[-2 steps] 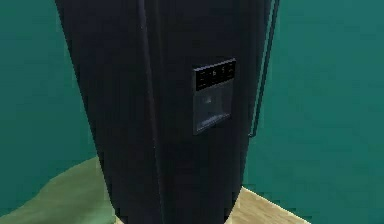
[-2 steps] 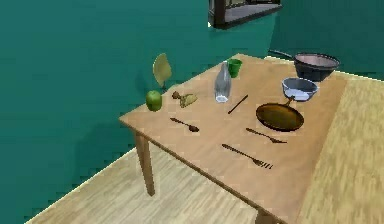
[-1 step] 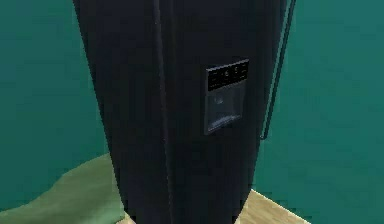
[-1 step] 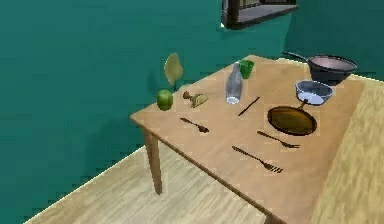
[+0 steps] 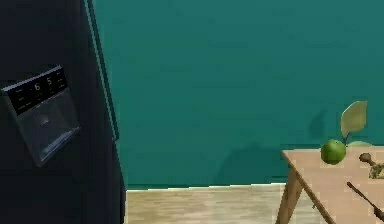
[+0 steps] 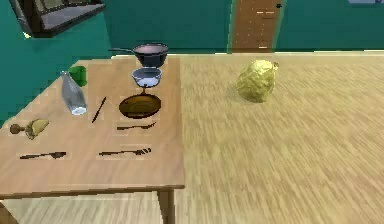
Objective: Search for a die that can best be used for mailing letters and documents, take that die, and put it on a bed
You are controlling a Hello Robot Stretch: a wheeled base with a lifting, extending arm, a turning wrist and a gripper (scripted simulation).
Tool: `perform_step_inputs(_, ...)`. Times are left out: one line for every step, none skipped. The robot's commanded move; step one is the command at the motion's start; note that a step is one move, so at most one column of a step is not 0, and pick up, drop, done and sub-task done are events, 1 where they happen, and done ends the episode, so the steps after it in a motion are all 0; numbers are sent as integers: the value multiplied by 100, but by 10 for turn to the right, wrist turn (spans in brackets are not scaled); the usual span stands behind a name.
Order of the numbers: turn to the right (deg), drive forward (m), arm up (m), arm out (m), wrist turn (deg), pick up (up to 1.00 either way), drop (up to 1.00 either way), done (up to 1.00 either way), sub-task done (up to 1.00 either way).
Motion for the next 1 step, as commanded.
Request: perform_step_inputs(90,0,0,0,0,0,0,0,0)
